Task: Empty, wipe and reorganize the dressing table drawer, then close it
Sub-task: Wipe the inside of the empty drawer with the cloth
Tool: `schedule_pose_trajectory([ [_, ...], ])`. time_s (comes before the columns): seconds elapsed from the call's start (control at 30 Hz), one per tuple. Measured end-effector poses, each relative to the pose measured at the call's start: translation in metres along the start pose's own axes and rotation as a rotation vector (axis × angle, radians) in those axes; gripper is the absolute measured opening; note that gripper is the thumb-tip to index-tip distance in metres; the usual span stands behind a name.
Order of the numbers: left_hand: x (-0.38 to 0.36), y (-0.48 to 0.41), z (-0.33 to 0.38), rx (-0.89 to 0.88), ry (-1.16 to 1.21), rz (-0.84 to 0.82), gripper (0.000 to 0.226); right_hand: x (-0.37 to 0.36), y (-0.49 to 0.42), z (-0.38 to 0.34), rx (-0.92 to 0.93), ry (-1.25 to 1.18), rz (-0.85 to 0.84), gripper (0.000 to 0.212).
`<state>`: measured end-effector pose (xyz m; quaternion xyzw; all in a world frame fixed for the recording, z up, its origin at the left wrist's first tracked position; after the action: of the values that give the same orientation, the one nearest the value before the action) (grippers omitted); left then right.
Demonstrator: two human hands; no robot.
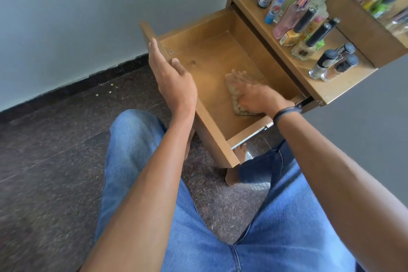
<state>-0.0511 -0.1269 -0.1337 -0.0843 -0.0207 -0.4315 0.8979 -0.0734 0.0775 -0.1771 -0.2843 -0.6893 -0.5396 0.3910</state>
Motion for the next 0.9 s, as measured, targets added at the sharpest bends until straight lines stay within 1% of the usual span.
schedule_pose_trajectory([
  [0.07, 0.001, 0.0, -0.001, 0.008, 0.003, 0.003, 0.057, 0.01, -0.007, 0.013, -0.091, -0.045, 0.033, 0.079],
  [0.1, 0.001, 0.0, -0.001, 0.007, 0.004, 0.003, 0.057, 0.012, -0.01, 0.012, -0.108, -0.04, 0.066, 0.079],
  [0.13, 0.0, 0.0, -0.001, 0.003, 0.006, 0.004, 0.057, 0.014, -0.01, 0.007, -0.102, -0.018, 0.103, 0.078],
  [0.2, -0.001, 0.0, 0.0, -0.003, 0.008, 0.006, 0.057, 0.013, -0.008, -0.008, -0.034, -0.012, 0.185, 0.076],
  [0.3, -0.001, 0.001, 0.0, 0.004, 0.017, -0.002, 0.057, 0.014, 0.005, -0.018, -0.015, -0.113, 0.352, 0.079],
  [0.43, -0.001, 0.0, 0.001, -0.006, 0.009, 0.007, 0.057, 0.031, 0.016, 0.006, -0.181, -0.283, 0.547, 0.067],
  [0.5, 0.0, -0.001, 0.0, -0.002, 0.016, 0.013, 0.056, 0.044, 0.017, 0.014, -0.211, -0.387, 0.644, 0.061],
  [0.57, 0.0, 0.0, 0.0, 0.003, 0.021, 0.012, 0.056, 0.056, 0.011, 0.015, -0.216, -0.455, 0.695, 0.06],
  [0.63, 0.0, 0.001, -0.001, 0.002, 0.023, 0.008, 0.056, 0.063, -0.004, 0.01, -0.216, -0.501, 0.684, 0.06],
  [0.67, 0.0, 0.001, -0.001, -0.001, 0.021, 0.008, 0.055, 0.063, -0.014, 0.005, -0.208, -0.531, 0.648, 0.059],
  [0.73, 0.001, 0.001, -0.001, -0.006, 0.014, 0.008, 0.055, 0.053, -0.035, -0.014, -0.181, -0.525, 0.495, 0.057],
  [0.8, 0.001, 0.0, -0.002, -0.006, 0.01, 0.011, 0.056, 0.031, -0.049, -0.045, -0.115, -0.36, 0.319, 0.057],
  [0.83, 0.001, 0.0, -0.002, -0.007, 0.007, 0.012, 0.056, 0.021, -0.051, -0.063, -0.051, -0.27, 0.278, 0.057],
  [0.9, 0.0, -0.002, -0.003, -0.006, 0.002, 0.011, 0.056, 0.01, -0.047, -0.092, 0.113, -0.156, 0.278, 0.06],
])
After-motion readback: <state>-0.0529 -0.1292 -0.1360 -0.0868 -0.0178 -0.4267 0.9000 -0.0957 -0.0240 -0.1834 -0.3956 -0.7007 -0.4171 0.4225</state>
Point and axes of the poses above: each hand's wrist, its own y-axis away from the middle knuckle, its own x-axis out of the back of the hand, z = x × y, the point moved 5 cm from there along -y, towards the middle knuckle, and after that the axes turned 4 degrees about y, right-handed, at the moved point
